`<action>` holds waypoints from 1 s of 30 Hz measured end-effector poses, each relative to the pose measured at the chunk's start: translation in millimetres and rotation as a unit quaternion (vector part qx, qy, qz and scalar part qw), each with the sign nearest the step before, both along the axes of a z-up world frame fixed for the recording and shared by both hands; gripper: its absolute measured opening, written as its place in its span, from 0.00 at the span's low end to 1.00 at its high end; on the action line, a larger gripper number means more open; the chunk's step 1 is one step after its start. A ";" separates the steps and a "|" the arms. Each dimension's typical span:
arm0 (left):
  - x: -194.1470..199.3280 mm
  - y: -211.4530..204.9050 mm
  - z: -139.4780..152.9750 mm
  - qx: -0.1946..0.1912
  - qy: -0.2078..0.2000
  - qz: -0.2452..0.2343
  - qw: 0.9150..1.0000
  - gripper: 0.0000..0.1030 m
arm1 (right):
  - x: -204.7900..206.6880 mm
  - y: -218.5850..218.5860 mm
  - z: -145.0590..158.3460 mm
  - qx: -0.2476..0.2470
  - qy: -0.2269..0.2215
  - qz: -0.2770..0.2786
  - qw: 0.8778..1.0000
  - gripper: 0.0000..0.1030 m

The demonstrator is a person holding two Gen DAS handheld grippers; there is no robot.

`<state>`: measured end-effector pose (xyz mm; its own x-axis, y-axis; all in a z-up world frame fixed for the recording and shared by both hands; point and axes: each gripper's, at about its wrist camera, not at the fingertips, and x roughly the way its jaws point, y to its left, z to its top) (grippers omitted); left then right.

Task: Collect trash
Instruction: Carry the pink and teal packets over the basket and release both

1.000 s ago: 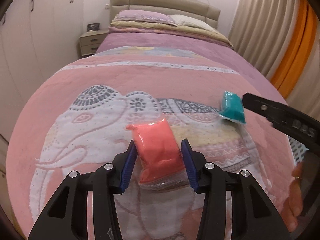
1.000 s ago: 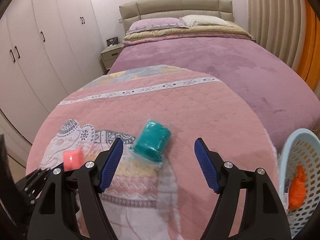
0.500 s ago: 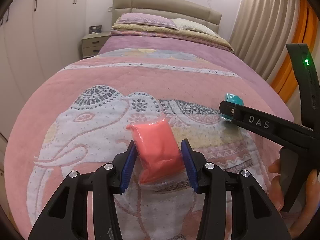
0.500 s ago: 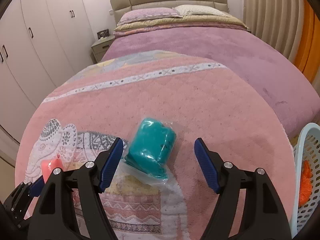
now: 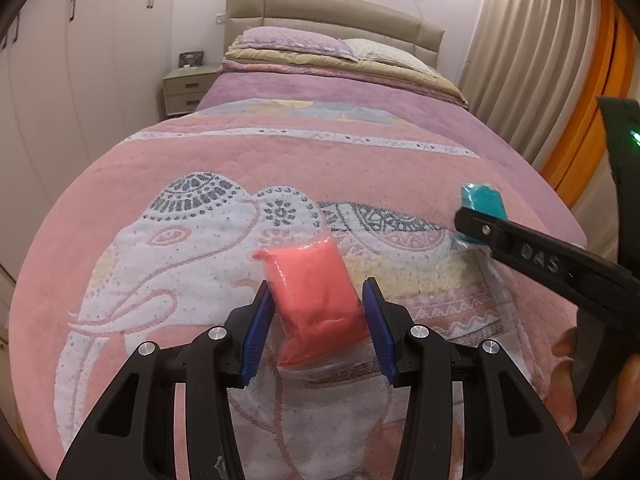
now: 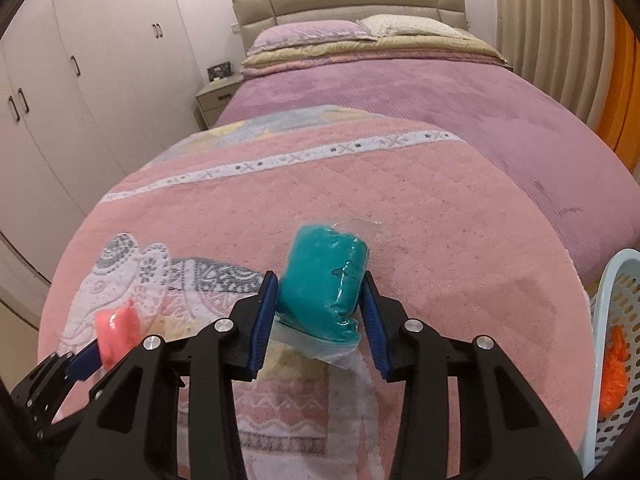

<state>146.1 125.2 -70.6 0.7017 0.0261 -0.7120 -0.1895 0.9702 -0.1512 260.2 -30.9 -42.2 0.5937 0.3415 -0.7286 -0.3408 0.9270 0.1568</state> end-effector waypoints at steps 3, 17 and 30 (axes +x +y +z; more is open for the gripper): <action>-2.5 -2.8 4.5 -0.012 -0.005 -0.005 1.000 0.42 | -8.9 -7.6 5.3 0.004 -0.005 0.001 1.000 0.37; -6.3 -80.2 71.6 0.005 -0.077 -0.096 0.992 0.42 | -48.1 -95.8 72.1 0.046 -0.062 -0.063 0.995 0.37; 21.2 -198.4 99.4 -0.008 -0.091 -0.222 0.971 0.42 | -62.2 -227.8 93.8 0.059 -0.067 -0.203 0.975 0.37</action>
<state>167.3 -73.2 28.8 0.7557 -0.3184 -0.5722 0.2788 0.9471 -0.1589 198.0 -258.7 51.5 0.7843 0.1365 -0.6052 0.0250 0.9678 0.2507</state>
